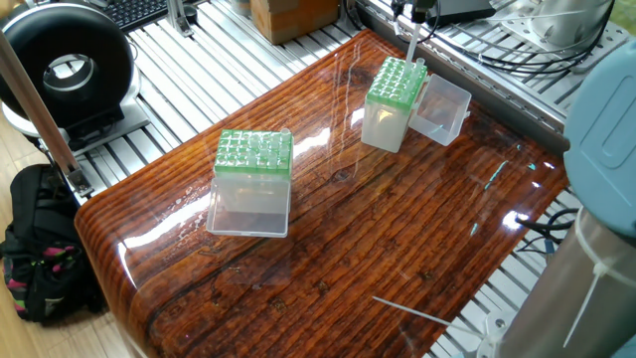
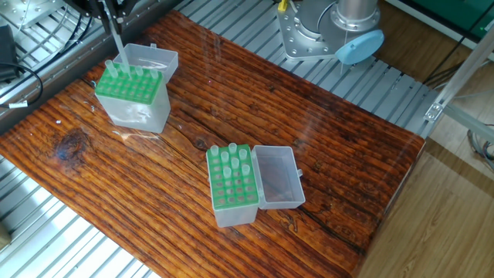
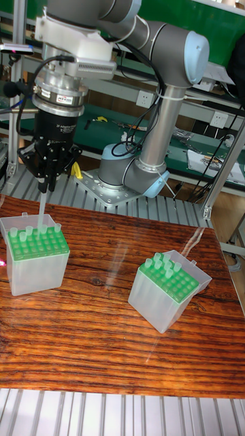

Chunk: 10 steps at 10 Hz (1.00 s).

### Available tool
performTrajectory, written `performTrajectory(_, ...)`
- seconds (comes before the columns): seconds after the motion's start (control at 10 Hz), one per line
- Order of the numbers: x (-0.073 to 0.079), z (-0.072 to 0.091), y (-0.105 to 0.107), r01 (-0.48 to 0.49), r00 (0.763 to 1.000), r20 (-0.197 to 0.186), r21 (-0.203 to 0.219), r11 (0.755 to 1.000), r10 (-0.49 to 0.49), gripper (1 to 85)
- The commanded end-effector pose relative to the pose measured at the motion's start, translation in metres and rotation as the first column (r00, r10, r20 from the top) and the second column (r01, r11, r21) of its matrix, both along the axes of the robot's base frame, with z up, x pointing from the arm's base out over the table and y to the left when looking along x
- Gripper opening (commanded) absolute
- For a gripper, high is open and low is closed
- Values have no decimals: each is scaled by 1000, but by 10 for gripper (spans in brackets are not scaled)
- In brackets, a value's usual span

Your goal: Transfer all large pipette tips from one holder to another

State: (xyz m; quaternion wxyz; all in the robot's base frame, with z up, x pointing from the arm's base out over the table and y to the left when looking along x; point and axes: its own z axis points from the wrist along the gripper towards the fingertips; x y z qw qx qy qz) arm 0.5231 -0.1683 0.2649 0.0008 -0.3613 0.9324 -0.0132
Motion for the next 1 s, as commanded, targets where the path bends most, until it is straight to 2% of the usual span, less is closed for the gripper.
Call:
performTrajectory(0.0,1,-1,4,2,1000,3,15,1000,-2,133)
performTrajectory(0.2,2,-1,1,-21,1000,5,4,1000,21,163)
performTrajectory(0.3,6,-1,-5,-44,999,16,-20,999,45,190)
performTrajectory(0.4,4,-1,-5,-49,999,10,-19,999,49,217)
performTrajectory(0.5,2,-1,-2,-62,998,1,-6,998,62,360)
performTrajectory(0.6,1,-1,1,-70,998,-2,3,998,70,410)
performTrajectory(0.9,3,0,0,-73,997,-1,-2,997,73,423)
